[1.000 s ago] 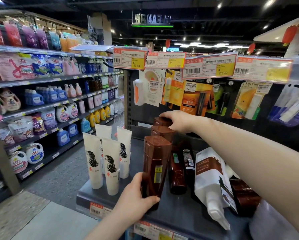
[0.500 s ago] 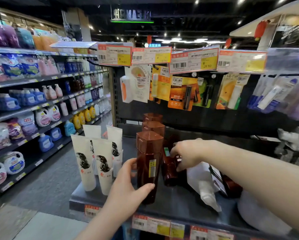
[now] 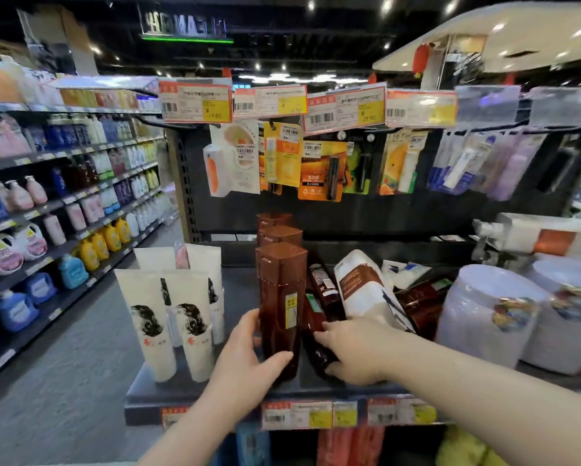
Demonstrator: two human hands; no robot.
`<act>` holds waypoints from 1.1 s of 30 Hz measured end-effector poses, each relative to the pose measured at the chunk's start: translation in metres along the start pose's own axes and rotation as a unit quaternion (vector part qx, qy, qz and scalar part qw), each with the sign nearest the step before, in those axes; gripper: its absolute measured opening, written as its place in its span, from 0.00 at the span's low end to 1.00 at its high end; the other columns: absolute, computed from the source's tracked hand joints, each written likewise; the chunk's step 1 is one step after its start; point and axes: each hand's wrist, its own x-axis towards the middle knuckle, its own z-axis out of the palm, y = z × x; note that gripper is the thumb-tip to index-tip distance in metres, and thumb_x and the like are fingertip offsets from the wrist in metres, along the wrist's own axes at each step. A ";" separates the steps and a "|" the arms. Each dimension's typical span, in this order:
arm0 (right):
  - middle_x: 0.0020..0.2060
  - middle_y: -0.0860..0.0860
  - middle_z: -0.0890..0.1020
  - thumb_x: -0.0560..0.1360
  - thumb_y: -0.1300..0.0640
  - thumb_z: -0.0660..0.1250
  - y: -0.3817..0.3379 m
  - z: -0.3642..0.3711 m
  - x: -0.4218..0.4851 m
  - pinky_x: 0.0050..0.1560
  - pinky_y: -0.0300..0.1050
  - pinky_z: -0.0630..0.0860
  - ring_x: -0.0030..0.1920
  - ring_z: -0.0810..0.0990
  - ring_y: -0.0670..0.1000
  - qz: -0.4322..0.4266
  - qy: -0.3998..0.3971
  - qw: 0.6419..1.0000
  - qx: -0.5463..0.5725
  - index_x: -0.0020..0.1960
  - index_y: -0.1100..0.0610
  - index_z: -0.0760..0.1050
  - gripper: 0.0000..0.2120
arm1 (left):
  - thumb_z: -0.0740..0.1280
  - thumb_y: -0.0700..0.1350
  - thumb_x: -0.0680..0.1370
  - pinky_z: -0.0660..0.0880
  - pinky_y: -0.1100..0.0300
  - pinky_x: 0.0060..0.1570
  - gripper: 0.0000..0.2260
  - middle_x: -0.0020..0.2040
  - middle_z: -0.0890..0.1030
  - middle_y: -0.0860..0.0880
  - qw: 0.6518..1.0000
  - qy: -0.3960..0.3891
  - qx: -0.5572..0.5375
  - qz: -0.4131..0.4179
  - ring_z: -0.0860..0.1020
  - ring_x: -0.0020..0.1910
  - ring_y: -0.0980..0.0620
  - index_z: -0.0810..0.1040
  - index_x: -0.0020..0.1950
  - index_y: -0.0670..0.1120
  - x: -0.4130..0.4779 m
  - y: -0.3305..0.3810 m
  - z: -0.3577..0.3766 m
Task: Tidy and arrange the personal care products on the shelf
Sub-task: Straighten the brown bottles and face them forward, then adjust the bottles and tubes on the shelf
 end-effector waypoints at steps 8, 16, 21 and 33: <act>0.57 0.57 0.77 0.75 0.43 0.62 -0.015 0.000 0.018 0.54 0.51 0.76 0.56 0.77 0.59 0.161 0.108 0.969 0.153 0.62 0.59 0.69 0.23 | 0.72 0.49 0.69 0.71 0.65 0.51 0.29 0.53 0.74 0.65 1.000 -0.016 -0.007 -0.016 0.73 0.52 0.67 0.61 0.62 0.65 0.003 -0.006 -0.001; 0.53 0.52 0.79 0.68 0.44 0.69 -0.006 0.013 0.021 0.52 0.48 0.77 0.53 0.78 0.55 0.214 0.119 0.928 0.282 0.64 0.54 0.66 0.29 | 0.72 0.46 0.70 0.70 0.59 0.59 0.29 0.58 0.69 0.59 0.997 0.076 0.001 -0.009 0.70 0.56 0.60 0.63 0.66 0.58 -0.016 0.013 -0.001; 0.43 0.46 0.80 0.66 0.43 0.70 0.015 -0.006 -0.003 0.43 0.41 0.76 0.44 0.78 0.47 0.204 0.182 0.875 0.400 0.60 0.50 0.73 0.25 | 0.70 0.41 0.71 0.69 0.68 0.39 0.14 0.41 0.74 0.54 0.987 0.154 -0.015 0.053 0.73 0.38 0.63 0.72 0.47 0.57 -0.034 0.043 0.014; 0.51 0.52 0.84 0.71 0.54 0.67 0.054 0.018 -0.087 0.42 0.37 0.79 0.52 0.83 0.50 -0.056 0.217 0.510 0.831 0.60 0.53 0.77 0.18 | 0.57 0.61 0.77 0.79 0.55 0.38 0.19 0.45 0.84 0.50 0.874 -0.137 -0.418 -0.208 0.83 0.42 0.51 0.77 0.58 0.52 -0.024 0.122 0.100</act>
